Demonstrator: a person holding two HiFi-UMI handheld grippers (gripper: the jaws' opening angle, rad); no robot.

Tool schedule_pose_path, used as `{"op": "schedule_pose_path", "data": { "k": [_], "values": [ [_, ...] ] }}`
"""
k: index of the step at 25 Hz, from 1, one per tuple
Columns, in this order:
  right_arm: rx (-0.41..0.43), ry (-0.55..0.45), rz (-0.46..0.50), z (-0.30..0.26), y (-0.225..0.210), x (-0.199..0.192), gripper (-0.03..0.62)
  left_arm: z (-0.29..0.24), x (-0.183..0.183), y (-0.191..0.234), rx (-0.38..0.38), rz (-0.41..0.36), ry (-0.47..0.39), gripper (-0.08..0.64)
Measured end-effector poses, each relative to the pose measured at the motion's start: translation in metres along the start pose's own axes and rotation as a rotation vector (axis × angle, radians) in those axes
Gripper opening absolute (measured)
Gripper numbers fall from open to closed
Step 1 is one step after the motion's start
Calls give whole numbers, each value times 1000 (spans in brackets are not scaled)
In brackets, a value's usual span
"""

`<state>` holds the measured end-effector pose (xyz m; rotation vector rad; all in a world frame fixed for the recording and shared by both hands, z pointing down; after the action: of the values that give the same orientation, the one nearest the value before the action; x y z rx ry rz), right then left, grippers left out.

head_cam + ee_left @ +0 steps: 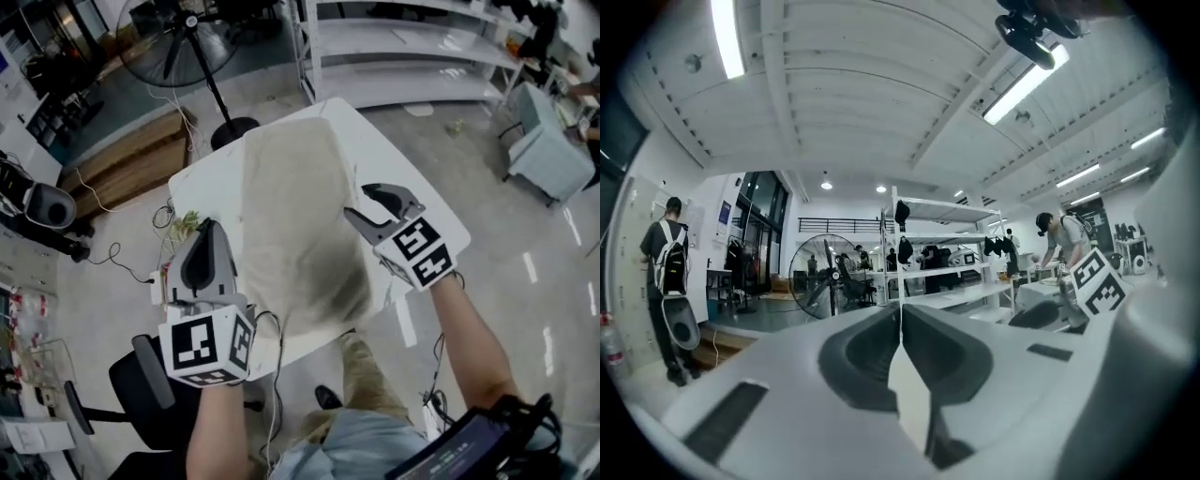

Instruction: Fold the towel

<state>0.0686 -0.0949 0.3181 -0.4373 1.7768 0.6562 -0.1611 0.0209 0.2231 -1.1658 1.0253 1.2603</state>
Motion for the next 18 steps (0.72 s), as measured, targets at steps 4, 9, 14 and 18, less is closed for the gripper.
{"op": "schedule_pose_path", "data": {
  "k": [4,9,14,18],
  "values": [
    [49,61,-33,51,67,-48,195,73,-58,-14,-45,-14,91,14],
    [175,131,38,91,126,-113,195,134,-144,-28,-184,8,239,15],
    [296,171,97,97,149,-155,194,149,-182,-25,-191,24,294,15],
    [358,211,14,91,145,-171,190,147,-196,-31,-253,12,316,21]
  ]
}}
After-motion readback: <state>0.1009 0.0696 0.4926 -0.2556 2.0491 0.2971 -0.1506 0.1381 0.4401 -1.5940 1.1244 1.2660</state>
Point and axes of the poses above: the fingertips, and each gripper's own axes: z backward along the fingers, y to its left, x out of its top, the point moved 5 cm from there along z, backward along the fingers, and after that the axes turned 9 degrees about -y, right-handed, at the moved point
